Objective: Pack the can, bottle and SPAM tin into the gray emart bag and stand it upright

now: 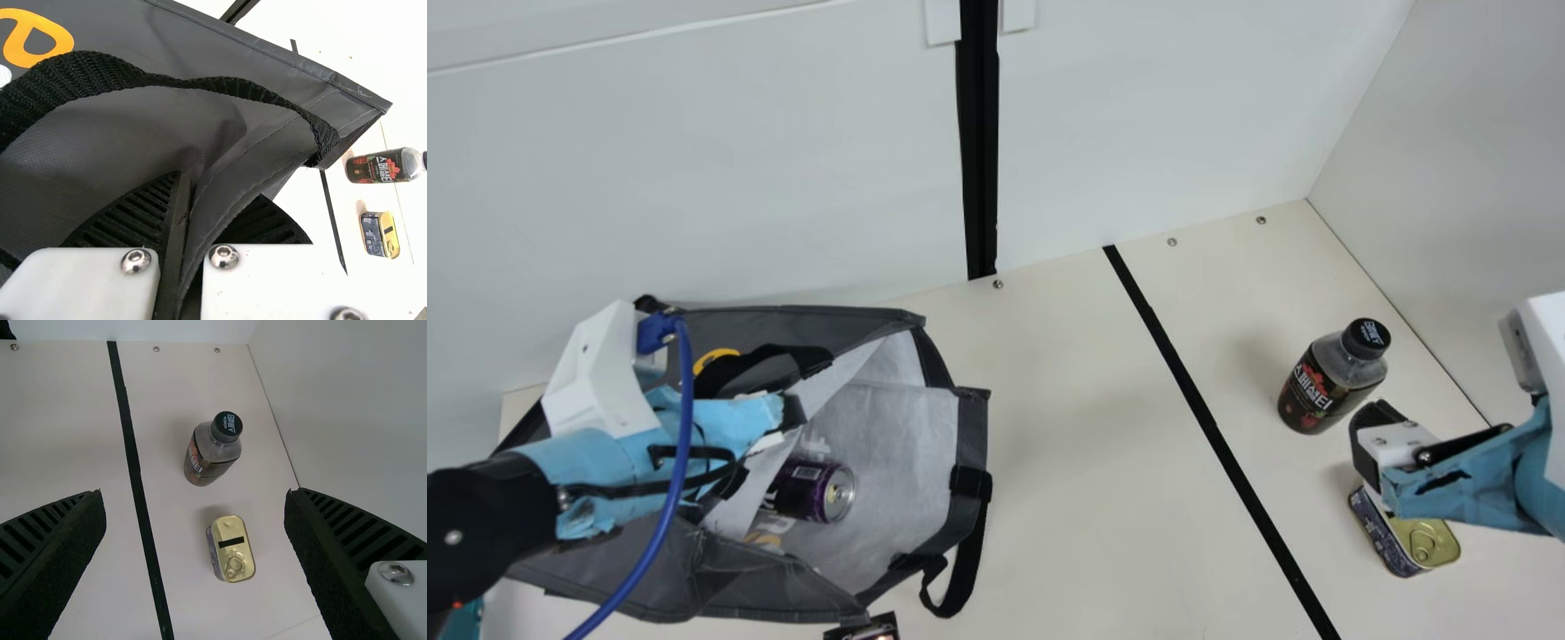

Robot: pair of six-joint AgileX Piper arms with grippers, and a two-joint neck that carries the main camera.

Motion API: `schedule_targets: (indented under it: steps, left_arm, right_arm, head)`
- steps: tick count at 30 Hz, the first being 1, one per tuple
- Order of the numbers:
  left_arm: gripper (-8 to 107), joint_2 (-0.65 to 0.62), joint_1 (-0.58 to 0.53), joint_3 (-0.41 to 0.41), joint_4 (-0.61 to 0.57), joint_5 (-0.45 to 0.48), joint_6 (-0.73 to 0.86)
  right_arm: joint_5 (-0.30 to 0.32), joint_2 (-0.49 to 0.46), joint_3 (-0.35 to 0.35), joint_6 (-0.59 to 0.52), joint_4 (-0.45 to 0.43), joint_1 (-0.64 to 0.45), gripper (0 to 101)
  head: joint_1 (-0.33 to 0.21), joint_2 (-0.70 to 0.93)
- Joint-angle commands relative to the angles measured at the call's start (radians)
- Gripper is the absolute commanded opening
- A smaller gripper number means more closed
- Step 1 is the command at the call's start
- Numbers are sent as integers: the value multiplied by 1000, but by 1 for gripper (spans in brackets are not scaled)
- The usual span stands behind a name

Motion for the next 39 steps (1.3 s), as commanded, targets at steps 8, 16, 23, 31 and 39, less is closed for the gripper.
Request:
schedule_targets:
  steps: [8, 16, 23, 31, 39]
  left_arm:
    - [-8, 0, 0, 0, 0, 0, 0]
    - [-8, 0, 0, 0, 0, 0, 0]
    - [-8, 0, 0, 0, 0, 0, 0]
    - [-8, 0, 0, 0, 0, 0, 0]
    - [-8, 0, 0, 0, 0, 0, 0]
  right_arm:
    - [0, -8, 5, 14, -8, 1, 95]
    - [0, 4, -5, 14, -8, -14, 95]
    - [0, 35, -26, -1, 14, -55, 95]
    - [0, 84, -48, -25, 56, -117, 95]
    - [0, 143, -70, -56, 92, -179, 95]
  head:
    - [-23, -1]
    - [-23, -1]
    - [-23, -1]
    - [-23, -1]
    - [-23, -1]
